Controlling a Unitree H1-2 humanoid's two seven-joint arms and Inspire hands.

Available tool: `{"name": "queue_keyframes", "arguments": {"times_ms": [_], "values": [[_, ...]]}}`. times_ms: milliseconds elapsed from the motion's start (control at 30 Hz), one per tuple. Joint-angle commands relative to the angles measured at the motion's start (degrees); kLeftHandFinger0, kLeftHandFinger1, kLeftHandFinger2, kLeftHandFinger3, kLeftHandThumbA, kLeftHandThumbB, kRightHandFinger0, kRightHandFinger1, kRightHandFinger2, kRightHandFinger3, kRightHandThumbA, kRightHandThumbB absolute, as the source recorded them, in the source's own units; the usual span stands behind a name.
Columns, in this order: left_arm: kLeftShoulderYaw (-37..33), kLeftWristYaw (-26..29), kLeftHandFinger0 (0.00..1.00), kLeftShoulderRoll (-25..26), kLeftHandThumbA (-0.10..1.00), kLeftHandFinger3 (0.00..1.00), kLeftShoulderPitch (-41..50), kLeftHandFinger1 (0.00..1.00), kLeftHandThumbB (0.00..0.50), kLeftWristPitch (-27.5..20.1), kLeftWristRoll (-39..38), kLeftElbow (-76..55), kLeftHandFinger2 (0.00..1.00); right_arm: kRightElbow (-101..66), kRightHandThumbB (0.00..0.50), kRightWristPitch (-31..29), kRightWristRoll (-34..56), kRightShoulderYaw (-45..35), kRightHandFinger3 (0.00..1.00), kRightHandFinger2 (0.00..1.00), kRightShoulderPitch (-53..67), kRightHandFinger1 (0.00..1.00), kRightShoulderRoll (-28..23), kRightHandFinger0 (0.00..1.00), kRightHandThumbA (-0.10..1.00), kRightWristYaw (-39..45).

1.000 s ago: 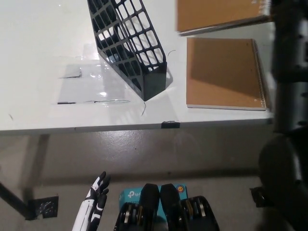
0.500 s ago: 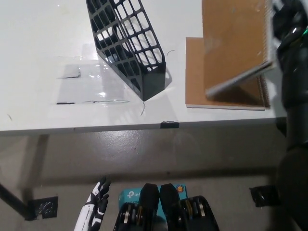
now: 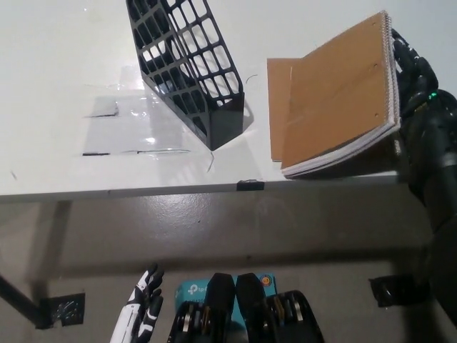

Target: Use the right hand to pick up a book from the book holder on the left side and put it on another book on the right side

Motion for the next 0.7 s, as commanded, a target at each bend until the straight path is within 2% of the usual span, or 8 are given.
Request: {"name": "queue_keyframes", "arguments": {"times_ms": [0, 100, 167, 200, 233, 267, 300, 667], "values": [[0.2, 0.1, 1.00, 0.0, 0.94, 1.00, -0.2, 1.00, 0.137, -2.4, -0.6, -0.8, 1.00, 0.6, 0.131, -5.4, -0.1, 1.5, 0.81, 0.67, -4.2, 0.24, -1.2, 0.00, -0.10, 3.5], [0.1, 0.0, 1.00, 0.1, 0.95, 1.00, 0.2, 1.00, 0.141, -2.2, -0.5, -1.1, 1.00, 1.1, 0.152, -6.4, -0.5, 1.8, 1.00, 0.70, -4.3, 0.25, -1.5, 0.00, -0.10, 1.2], [0.1, 0.0, 1.00, 0.0, 0.95, 1.00, 0.4, 1.00, 0.139, -2.2, -0.6, -1.2, 1.00, 1.2, 0.179, -7.1, -1.7, 2.8, 0.85, 0.61, -4.2, 0.19, -1.8, 0.00, -0.10, -0.4], [0.1, 0.0, 0.99, 0.0, 0.95, 1.00, 0.5, 1.00, 0.137, -2.2, -0.6, -1.1, 1.00, 0.8, 0.192, -7.8, -2.4, 3.5, 0.67, 0.80, -4.0, 0.39, -2.0, 0.17, -0.03, -0.2], [0.1, -0.1, 0.99, 0.0, 0.94, 1.00, 0.5, 1.00, 0.136, -2.3, -0.6, -1.0, 1.00, 0.5, 0.198, -8.6, -3.0, 4.5, 0.54, 0.69, -3.7, 0.44, -2.2, 0.24, 0.04, 0.2], [0.0, -0.1, 1.00, 0.0, 0.94, 1.00, 0.6, 1.00, 0.133, -2.5, -0.7, -1.0, 1.00, 0.3, 0.207, -9.4, -4.1, 5.8, 0.87, 1.00, -3.4, 0.88, -2.5, 0.66, 0.20, 1.2], [0.0, -0.1, 1.00, 0.0, 0.94, 1.00, 0.6, 1.00, 0.131, -2.3, -0.7, -1.1, 1.00, -0.4, 0.191, -10.0, -5.8, 8.6, 1.00, 1.00, -2.7, 1.00, -3.2, 1.00, 0.39, 5.0], [0.0, 0.2, 1.00, -0.2, 0.95, 1.00, 0.6, 1.00, 0.138, -2.7, -0.4, -0.5, 1.00, -3.7, 0.235, -16.2, -13.7, 21.6, 1.00, 1.00, -2.7, 1.00, -9.6, 1.00, 0.90, 4.0]]}}
